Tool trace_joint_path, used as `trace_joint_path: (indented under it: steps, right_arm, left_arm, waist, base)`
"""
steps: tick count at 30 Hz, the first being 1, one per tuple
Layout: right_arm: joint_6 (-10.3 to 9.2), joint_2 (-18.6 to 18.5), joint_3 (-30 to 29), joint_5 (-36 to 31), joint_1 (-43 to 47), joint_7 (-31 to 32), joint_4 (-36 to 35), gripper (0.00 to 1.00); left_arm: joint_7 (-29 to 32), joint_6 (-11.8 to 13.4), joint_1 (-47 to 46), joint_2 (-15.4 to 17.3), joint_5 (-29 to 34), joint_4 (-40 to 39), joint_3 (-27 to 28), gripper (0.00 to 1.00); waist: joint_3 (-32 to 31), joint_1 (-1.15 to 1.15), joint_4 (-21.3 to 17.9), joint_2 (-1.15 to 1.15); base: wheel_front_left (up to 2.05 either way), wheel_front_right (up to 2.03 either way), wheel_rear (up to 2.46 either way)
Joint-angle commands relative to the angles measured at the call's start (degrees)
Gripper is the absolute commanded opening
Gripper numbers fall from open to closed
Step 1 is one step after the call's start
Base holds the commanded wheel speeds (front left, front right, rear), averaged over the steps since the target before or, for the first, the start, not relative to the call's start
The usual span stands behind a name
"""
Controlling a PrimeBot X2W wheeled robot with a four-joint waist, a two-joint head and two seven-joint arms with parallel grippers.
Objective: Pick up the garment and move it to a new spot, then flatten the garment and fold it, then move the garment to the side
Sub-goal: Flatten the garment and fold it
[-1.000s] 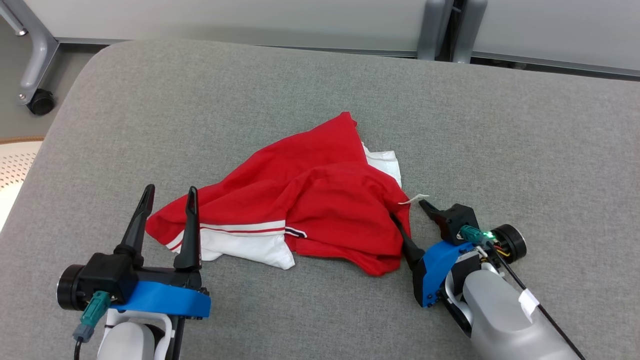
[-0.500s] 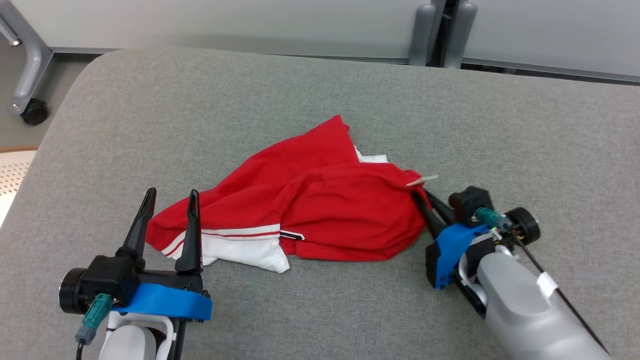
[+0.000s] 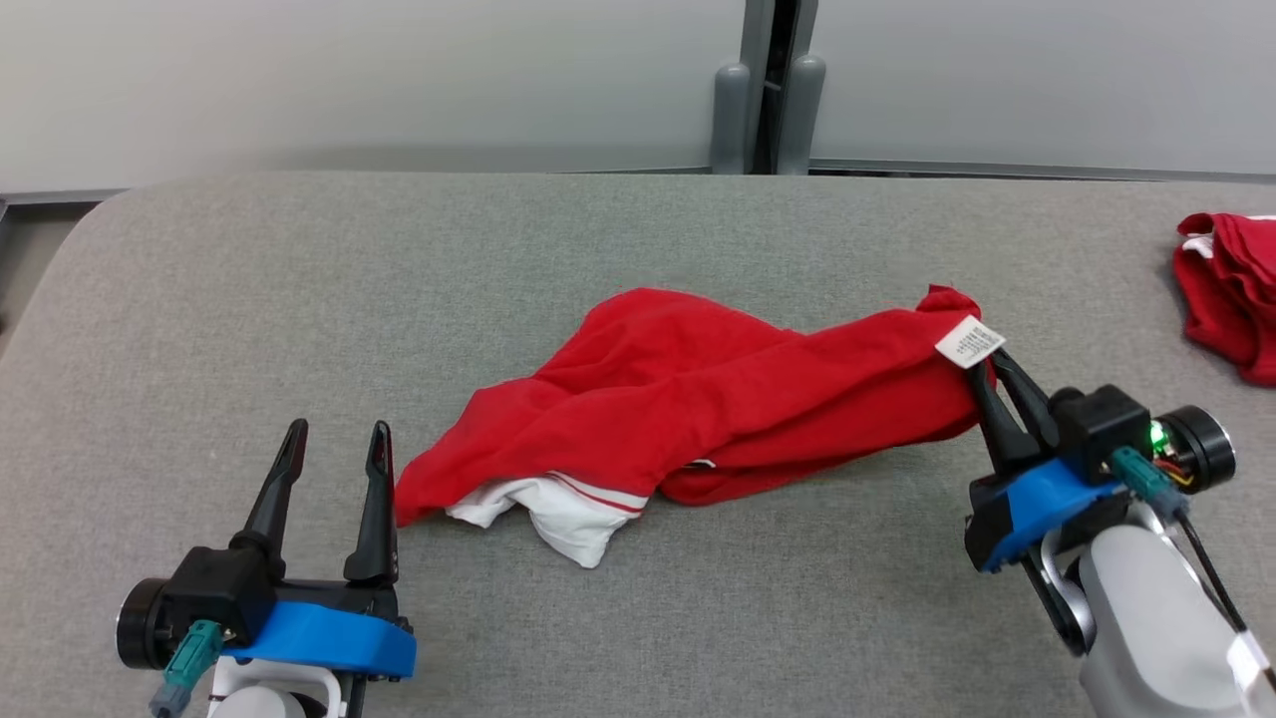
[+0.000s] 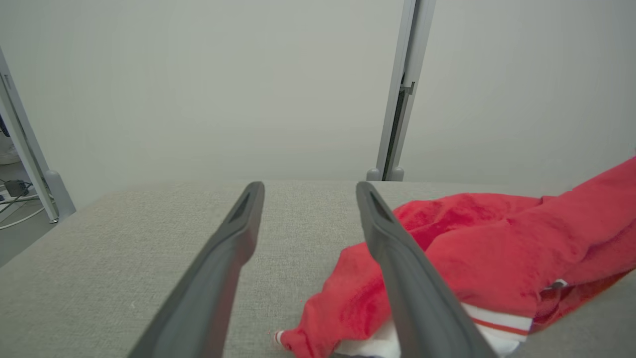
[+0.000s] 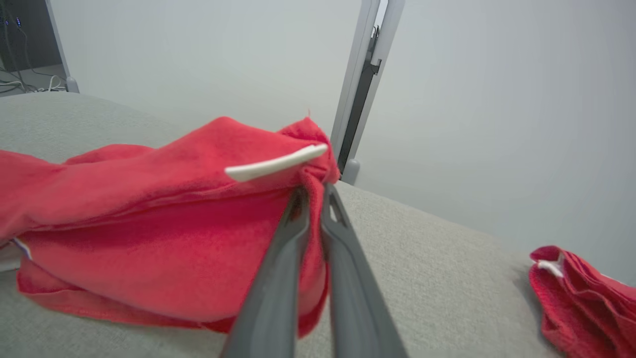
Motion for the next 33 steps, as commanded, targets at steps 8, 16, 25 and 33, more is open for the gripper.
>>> trace_joint_path:
  steps: [8, 16, 25, 33]
  right_arm:
    - [-0.05, 0.53, -1.51, -2.7, 13.44, -0.02, -13.33, 0.0]
    - [-0.05, 2.62, -0.54, -2.47, 24.6, -0.02, -19.16, 0.39]
    - [-0.05, 4.01, -1.55, -1.73, 27.82, -0.02, -24.41, 1.0]
    - [-0.05, 5.05, -5.92, -0.25, 27.04, -0.01, -29.06, 1.0]
  left_arm:
    - [-0.16, 0.24, 1.81, 0.2, -0.41, -0.07, 0.12, 1.0]
    - [-0.16, 0.07, 2.06, 0.2, -0.3, -0.13, 0.35, 1.0]
    - [-0.16, -0.13, 2.34, 0.2, -0.03, 0.16, 0.92, 1.0]
    - [-0.16, -0.21, 2.51, 0.19, 0.15, 0.16, 1.19, 1.0]
  waist:
    - [-1.36, 0.0, -2.47, 0.0]
    - [-1.39, 0.0, -3.42, 0.0]
    - [-1.67, 0.0, -4.4, 0.0]
    - [-1.99, 0.0, -5.0, 0.0]
  base:
    - [0.0, 0.0, 0.0]
    - [0.0, 0.0, 0.0]
    - [0.0, 0.0, 0.0]
    - [0.0, 0.0, 0.0]
